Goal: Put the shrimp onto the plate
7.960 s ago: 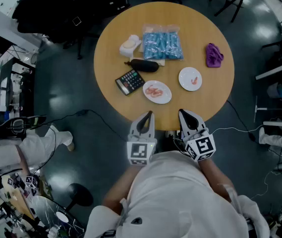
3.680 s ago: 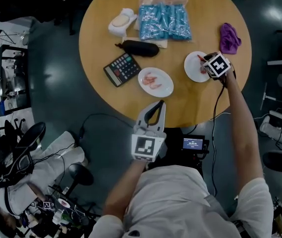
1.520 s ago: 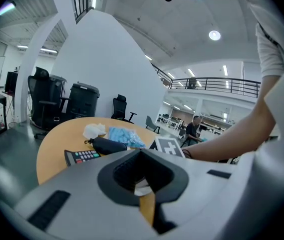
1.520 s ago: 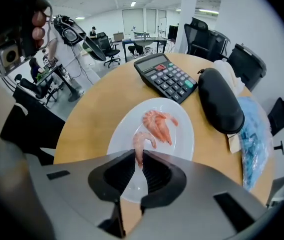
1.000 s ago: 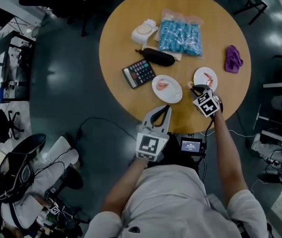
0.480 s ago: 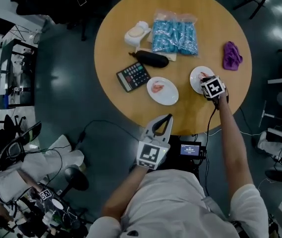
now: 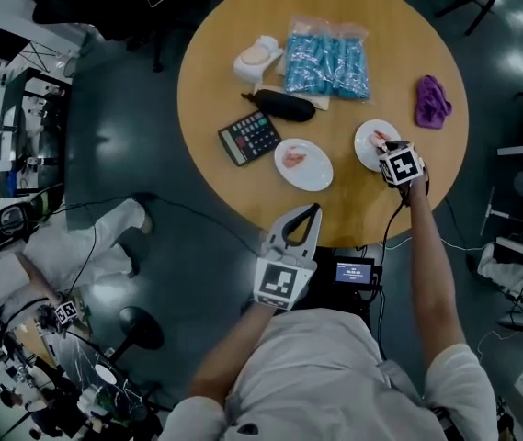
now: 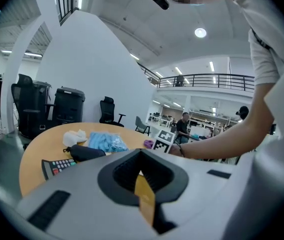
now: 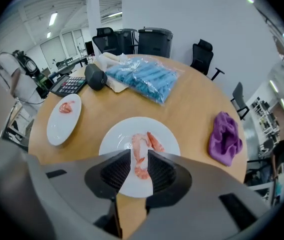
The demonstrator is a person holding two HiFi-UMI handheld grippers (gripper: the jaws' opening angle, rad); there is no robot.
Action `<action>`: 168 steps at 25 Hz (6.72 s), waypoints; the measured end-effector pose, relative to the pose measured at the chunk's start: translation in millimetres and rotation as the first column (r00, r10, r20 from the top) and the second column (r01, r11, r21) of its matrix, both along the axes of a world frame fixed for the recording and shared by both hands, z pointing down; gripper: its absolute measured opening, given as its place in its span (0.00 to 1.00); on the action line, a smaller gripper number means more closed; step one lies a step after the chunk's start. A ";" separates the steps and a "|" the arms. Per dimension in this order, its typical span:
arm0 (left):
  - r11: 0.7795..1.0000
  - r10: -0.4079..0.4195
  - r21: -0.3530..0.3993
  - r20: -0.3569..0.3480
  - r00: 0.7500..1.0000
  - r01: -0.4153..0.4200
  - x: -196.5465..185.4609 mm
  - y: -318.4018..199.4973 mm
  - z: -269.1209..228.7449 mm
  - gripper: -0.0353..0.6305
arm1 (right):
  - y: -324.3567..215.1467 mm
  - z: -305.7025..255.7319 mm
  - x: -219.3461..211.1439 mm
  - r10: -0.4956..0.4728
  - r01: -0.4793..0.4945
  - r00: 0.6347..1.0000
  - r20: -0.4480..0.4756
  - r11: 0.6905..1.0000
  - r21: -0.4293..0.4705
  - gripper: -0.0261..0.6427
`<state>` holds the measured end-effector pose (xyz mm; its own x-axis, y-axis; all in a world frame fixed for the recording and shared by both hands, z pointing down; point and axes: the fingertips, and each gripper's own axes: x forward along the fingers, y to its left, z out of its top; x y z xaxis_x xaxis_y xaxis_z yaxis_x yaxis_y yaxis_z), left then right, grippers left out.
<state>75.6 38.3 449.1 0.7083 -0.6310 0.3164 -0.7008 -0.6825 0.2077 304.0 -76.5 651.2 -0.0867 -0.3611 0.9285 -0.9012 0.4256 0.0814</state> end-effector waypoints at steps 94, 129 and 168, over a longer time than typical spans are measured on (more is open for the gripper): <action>0.989 -0.135 -0.044 0.069 0.988 0.138 -43.4 29.7 8.8 0.06 | 7.0 25.1 -48.9 -0.420 0.418 0.907 -0.036 0.906 -0.065 0.13; 0.985 -0.171 0.010 -0.027 0.985 0.171 -99.0 15.0 -12.8 0.06 | 65.7 -33.5 -225.0 -0.577 0.568 0.815 0.062 0.815 0.111 0.06; 0.988 -0.141 -0.067 -0.030 0.990 0.139 -108.6 -29.1 25.5 0.06 | 22.2 -8.8 -251.0 -0.749 0.749 0.661 -0.038 0.662 -0.016 0.13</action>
